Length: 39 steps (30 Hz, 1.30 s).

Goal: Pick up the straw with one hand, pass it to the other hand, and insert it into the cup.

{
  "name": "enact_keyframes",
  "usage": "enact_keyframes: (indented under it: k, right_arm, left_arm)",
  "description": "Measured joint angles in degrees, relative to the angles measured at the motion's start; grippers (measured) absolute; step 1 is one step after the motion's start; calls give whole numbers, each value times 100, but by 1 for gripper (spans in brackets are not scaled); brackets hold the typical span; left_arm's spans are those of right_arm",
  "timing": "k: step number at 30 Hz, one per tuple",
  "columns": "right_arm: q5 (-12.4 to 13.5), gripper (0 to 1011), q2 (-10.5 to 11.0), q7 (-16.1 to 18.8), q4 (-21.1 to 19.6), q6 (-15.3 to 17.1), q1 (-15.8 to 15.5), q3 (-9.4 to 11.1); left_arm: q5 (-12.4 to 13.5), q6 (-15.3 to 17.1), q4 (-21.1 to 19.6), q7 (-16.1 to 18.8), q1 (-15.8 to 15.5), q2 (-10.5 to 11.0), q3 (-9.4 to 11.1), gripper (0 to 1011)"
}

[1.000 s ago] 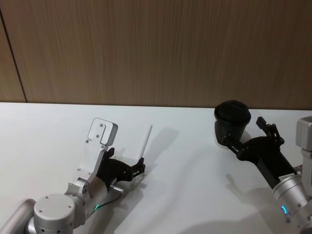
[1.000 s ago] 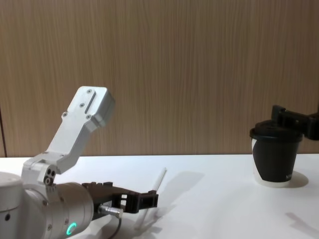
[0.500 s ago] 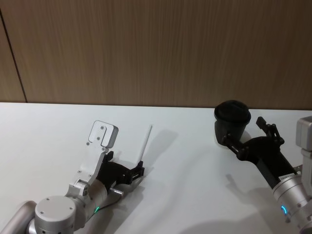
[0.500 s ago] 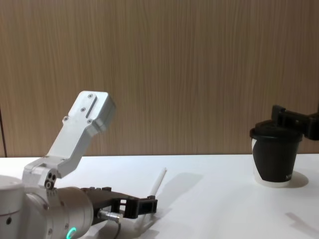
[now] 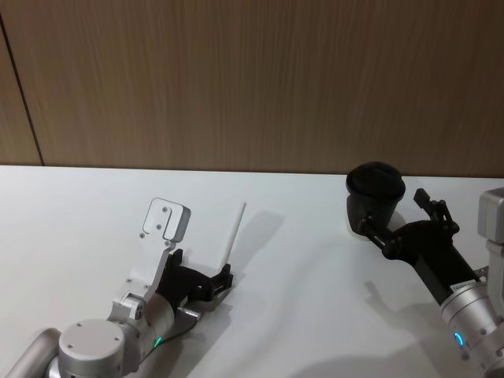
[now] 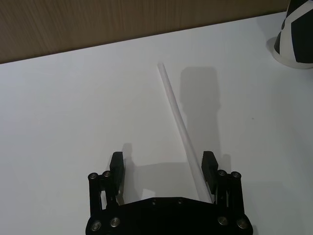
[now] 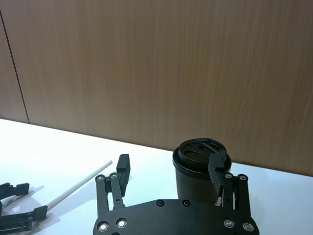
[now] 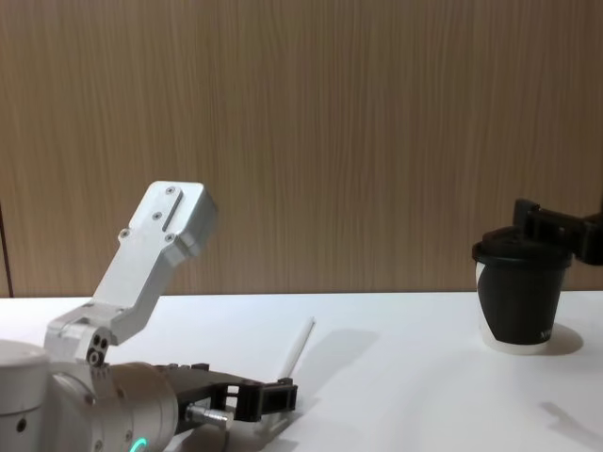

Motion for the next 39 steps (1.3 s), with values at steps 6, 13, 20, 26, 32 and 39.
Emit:
enact_keyframes:
  k: [6,13,20,26,32,39]
  right_arm:
    - [0,1001,0,0,0,0,0,0]
    - [0,1001,0,0,0,0,0,0]
    - [0,1001,0,0,0,0,0,0]
    - [0,1001,0,0,0,0,0,0]
    - [0,1001,0,0,0,0,0,0]
    - [0,1001,0,0,0,0,0,0]
  left_arm:
    - [21,13,2,7,16,-33,-22,1003]
    - [35,26,3,8,26,-57,-35,955]
    - [43,34,3,11,32,-69,-42,906]
    - [47,39,3,15,35,-75,-46,868]
    - [52,42,3,17,37,-80,-51,833]
    - [55,43,3,17,40,-84,-52,794]
